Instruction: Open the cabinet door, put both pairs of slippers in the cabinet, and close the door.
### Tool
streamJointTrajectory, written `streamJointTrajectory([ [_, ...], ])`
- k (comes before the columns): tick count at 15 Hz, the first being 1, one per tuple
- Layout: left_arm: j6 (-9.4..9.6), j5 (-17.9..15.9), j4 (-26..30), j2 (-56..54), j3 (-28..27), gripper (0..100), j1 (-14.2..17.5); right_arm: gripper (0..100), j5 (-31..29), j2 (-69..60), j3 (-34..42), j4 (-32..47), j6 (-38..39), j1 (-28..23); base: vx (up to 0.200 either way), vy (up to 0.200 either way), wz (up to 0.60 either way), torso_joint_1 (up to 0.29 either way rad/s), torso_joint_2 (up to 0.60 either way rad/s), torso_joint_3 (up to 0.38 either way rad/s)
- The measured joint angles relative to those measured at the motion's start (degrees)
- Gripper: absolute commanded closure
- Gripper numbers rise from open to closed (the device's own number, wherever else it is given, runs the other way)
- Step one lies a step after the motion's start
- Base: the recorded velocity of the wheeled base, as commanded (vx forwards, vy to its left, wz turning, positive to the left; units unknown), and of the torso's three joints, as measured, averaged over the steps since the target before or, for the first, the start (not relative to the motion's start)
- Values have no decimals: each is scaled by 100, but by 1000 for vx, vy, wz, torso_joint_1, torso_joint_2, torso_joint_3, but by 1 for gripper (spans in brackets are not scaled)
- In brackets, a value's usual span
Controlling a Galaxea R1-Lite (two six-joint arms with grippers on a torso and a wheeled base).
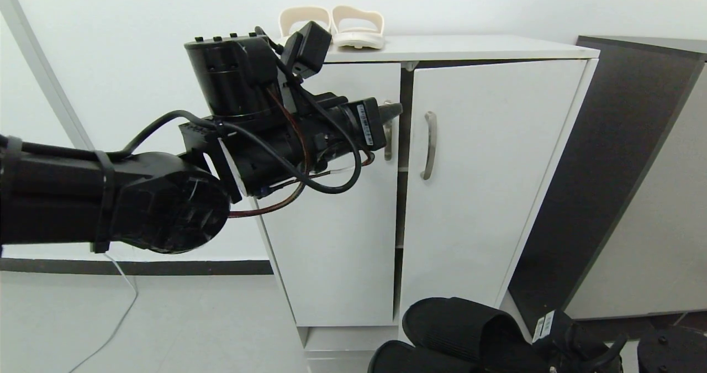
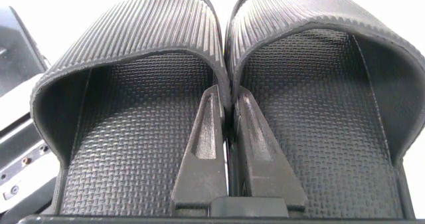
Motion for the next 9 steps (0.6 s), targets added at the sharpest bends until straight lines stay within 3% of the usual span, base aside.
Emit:
streamJointTrajectory([
  [9,-20,-39,204,596,-775,100,108,100,9,68,22,-11,0,71,0,0,0,0,0,0],
])
